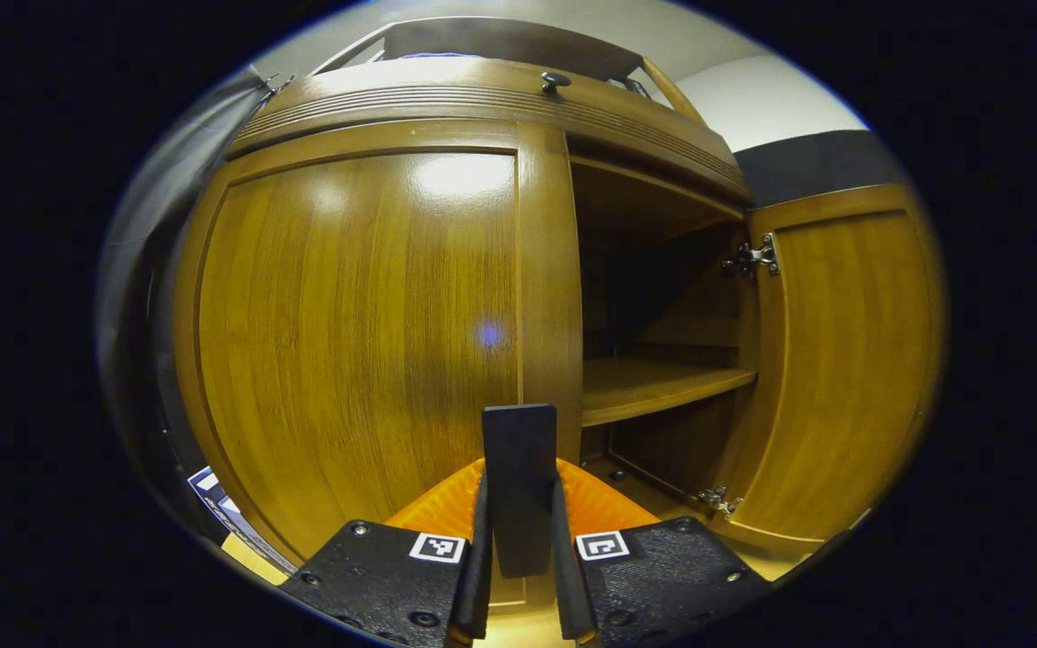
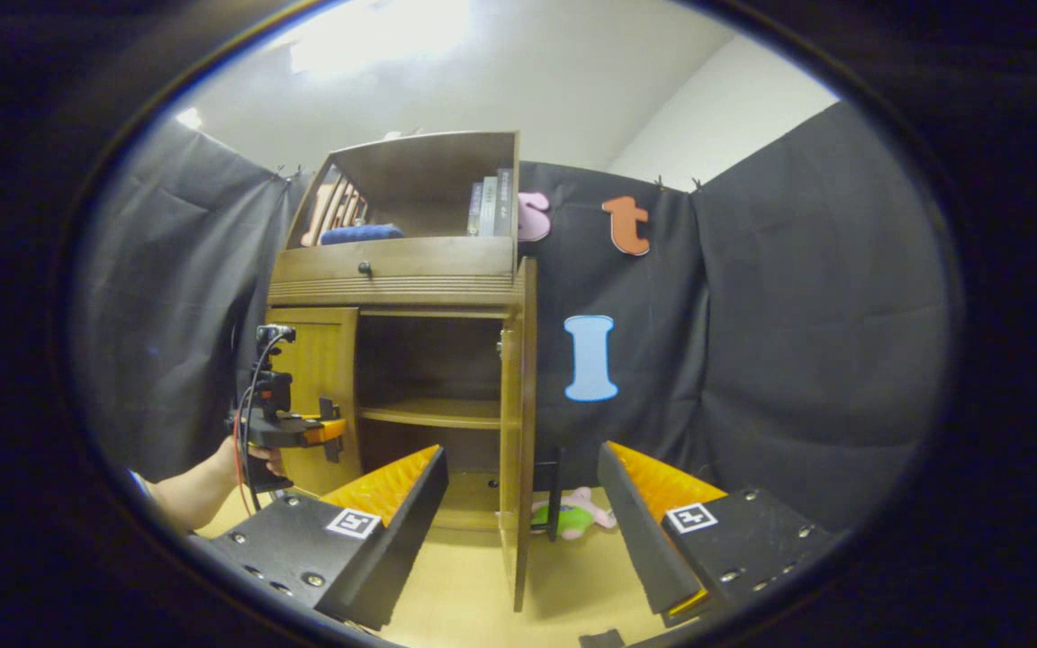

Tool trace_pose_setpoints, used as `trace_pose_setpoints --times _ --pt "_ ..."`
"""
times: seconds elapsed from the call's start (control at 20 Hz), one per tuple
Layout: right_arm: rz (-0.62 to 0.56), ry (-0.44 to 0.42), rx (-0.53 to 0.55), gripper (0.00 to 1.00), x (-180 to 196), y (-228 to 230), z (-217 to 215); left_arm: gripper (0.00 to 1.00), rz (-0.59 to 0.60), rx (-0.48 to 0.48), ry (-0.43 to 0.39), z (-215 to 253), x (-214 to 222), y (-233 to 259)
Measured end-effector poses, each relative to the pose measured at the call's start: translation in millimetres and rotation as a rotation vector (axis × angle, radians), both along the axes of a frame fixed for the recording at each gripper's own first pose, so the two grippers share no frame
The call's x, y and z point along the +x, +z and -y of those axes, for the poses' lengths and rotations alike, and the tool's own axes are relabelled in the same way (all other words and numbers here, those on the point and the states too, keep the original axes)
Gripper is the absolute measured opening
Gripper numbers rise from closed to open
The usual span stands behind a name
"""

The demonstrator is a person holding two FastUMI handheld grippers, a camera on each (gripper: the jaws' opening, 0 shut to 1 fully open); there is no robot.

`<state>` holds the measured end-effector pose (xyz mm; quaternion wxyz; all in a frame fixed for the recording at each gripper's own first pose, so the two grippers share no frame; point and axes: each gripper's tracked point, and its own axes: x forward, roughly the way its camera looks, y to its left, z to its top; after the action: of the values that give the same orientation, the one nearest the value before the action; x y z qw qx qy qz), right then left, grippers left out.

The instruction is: Open the right door of the double-door shoe cabinet with the right hand, and open the left door with the left hand.

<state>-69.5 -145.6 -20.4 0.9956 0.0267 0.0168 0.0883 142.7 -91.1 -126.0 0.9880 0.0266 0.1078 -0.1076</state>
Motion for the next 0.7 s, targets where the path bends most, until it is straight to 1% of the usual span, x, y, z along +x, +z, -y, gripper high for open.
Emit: trace_pose_setpoints --times 0.1,0.35,0.45,0.5,0.6,0.65,0.7 --pt "-0.002 0.005 -0.002 0.99 -5 3 -6 0.31 -0.014 0.005 -0.012 0 0 -1" --pt "-0.018 -0.003 0.007 1.00 1 0 -20 0.31 -0.024 -0.001 -0.047 1 -1 -4" --pt "-0.021 -0.013 0.005 0.96 1 -3 -27 0.31 -0.045 0.000 -0.052 1 -5 -1" --pt "-0.021 -0.006 0.007 0.96 1 -4 -34 0.32 -0.046 -0.007 -0.052 0 -6 2" --pt "-0.020 0.012 0.014 0.96 0 -4 -47 0.30 -0.057 -0.014 -0.060 -2 -4 3" --pt "-0.020 0.021 0.011 0.99 2 -4 -53 0.32 -0.057 -0.017 -0.065 -2 -3 7" --pt "-0.018 0.031 0.003 0.96 1 -4 -58 0.31 -0.059 -0.013 -0.072 -2 -7 5"
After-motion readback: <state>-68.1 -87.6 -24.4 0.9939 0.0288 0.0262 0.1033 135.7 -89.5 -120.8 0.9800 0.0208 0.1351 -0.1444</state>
